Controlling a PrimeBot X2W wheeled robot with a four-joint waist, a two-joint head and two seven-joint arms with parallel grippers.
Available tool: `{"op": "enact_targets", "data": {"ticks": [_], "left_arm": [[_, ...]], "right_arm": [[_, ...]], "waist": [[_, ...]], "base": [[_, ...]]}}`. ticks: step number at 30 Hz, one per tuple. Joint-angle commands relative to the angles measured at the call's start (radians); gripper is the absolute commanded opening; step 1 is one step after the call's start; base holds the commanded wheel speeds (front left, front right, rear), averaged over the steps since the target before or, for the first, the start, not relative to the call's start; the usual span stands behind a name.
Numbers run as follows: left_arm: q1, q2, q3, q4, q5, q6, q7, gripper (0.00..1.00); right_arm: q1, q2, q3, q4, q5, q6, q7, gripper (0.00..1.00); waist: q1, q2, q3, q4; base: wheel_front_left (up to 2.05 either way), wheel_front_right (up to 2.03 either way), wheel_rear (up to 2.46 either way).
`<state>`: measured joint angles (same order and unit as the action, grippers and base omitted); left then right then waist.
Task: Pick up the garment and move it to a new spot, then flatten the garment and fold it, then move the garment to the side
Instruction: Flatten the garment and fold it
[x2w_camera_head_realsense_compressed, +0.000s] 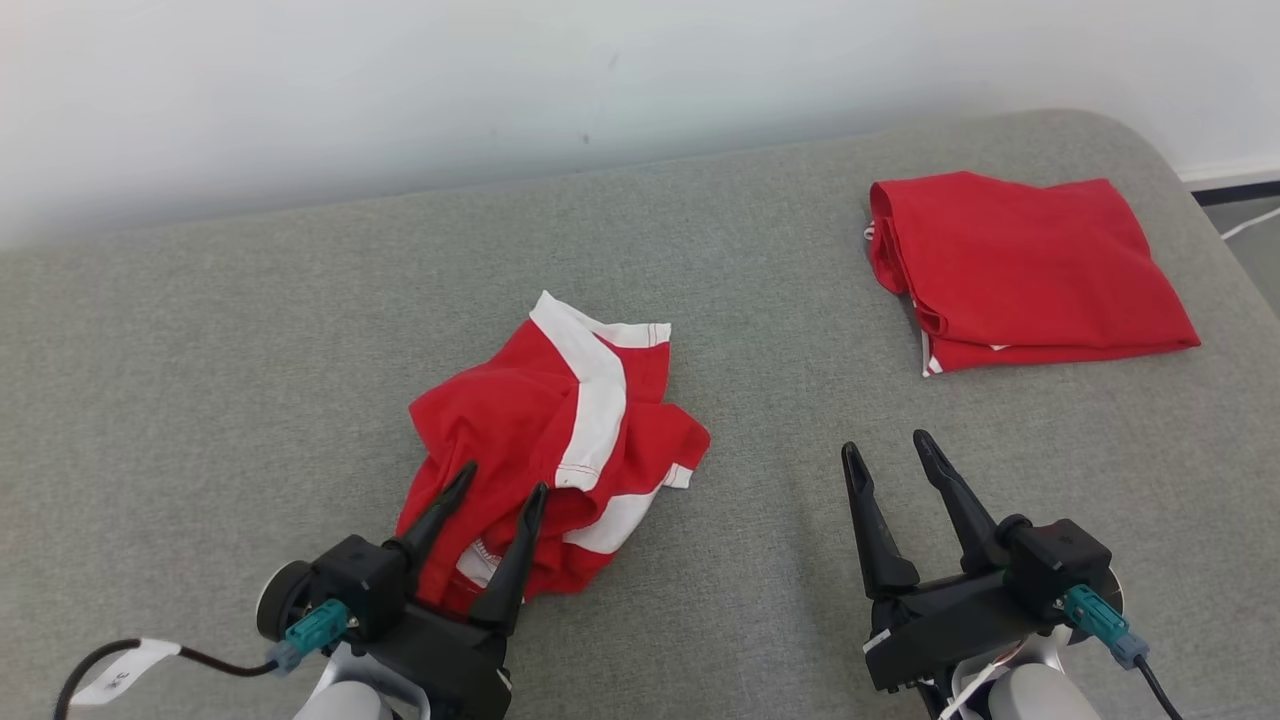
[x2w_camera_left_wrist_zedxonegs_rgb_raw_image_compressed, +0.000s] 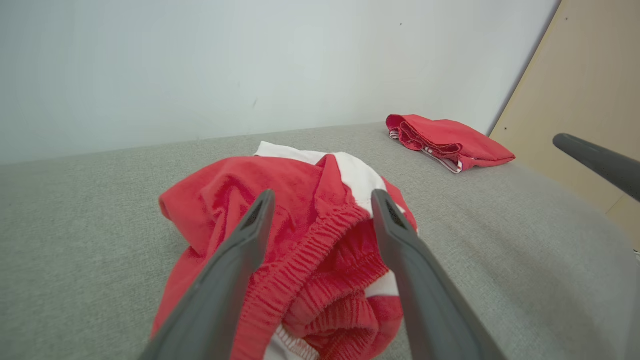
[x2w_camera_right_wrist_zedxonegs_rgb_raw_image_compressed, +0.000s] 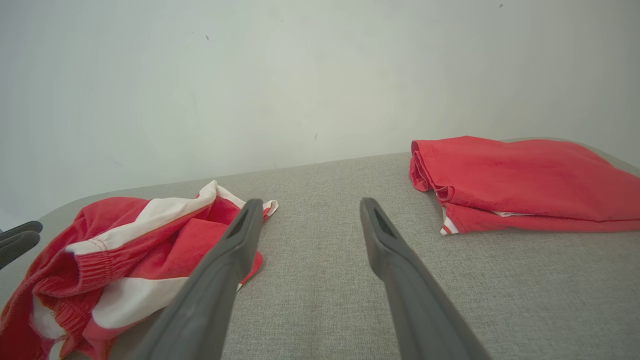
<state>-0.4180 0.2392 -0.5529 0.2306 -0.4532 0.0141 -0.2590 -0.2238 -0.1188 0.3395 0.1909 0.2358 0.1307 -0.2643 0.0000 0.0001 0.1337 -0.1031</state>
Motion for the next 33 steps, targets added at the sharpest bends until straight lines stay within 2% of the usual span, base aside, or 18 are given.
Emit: {"op": "enact_targets", "data": {"ticks": [1, 6, 15, 16, 17, 18, 26, 33], "left_arm": [[0.015, 0.007, -0.005, 0.001, 0.009, 0.003, 0.001, 1.00], [-0.006, 0.028, -0.027, 0.029, 0.052, 0.015, 0.011, 1.00], [-0.047, 0.026, -0.035, 0.088, 0.073, 0.020, 0.005, 1.00], [-0.063, 0.021, -0.027, 0.102, 0.070, 0.018, 0.002, 0.85], [-0.068, 0.021, -0.023, 0.109, 0.068, 0.016, 0.001, 0.24], [-0.072, 0.019, -0.019, 0.111, 0.066, 0.015, 0.000, 0.00], [-0.051, 0.021, 0.038, 0.078, 0.038, 0.020, -0.006, 0.00], [-0.036, 0.074, 0.120, 0.066, 0.002, 0.010, -0.005, 0.00]], "right_arm": [[-0.004, 0.000, 0.003, -0.003, 0.002, 0.000, -0.002, 1.00], [-0.010, 0.003, 0.001, -0.002, 0.004, 0.000, -0.002, 1.00], [-0.018, 0.008, -0.001, -0.005, -0.002, 0.000, -0.002, 1.00], [-0.020, 0.008, 0.001, -0.006, -0.003, 0.000, -0.002, 1.00], [-0.021, 0.007, 0.002, -0.006, -0.002, 0.000, -0.002, 1.00], [-0.020, 0.006, 0.001, -0.006, -0.001, 0.000, -0.002, 1.00], [0.003, 0.004, -0.008, 0.002, -0.009, 0.000, -0.002, 1.00], [-0.004, -0.004, 0.009, 0.011, 0.003, 0.000, -0.002, 1.00]], "waist": [[0.0000, -0.0001, 0.006, -0.007], [0.0000, -0.0001, 0.019, -0.027], [0.0000, -0.0001, 0.034, -0.060], [0.0000, -0.0001, 0.037, -0.065], [0.0000, -0.0001, 0.037, -0.067], [0.0000, -0.0001, 0.036, -0.067], [0.0000, -0.0001, 0.010, -0.025], [0.0000, -0.0001, -0.009, 0.014]], "base": [[0.00, 0.00, 0.00], [0.00, 0.00, 0.00], [0.00, 0.00, 0.00], [0.00, 0.00, 0.00], [0.00, 0.00, 0.00], [0.00, 0.00, 0.00], [0.00, 0.00, 0.00], [0.00, 0.00, 0.00]]}}
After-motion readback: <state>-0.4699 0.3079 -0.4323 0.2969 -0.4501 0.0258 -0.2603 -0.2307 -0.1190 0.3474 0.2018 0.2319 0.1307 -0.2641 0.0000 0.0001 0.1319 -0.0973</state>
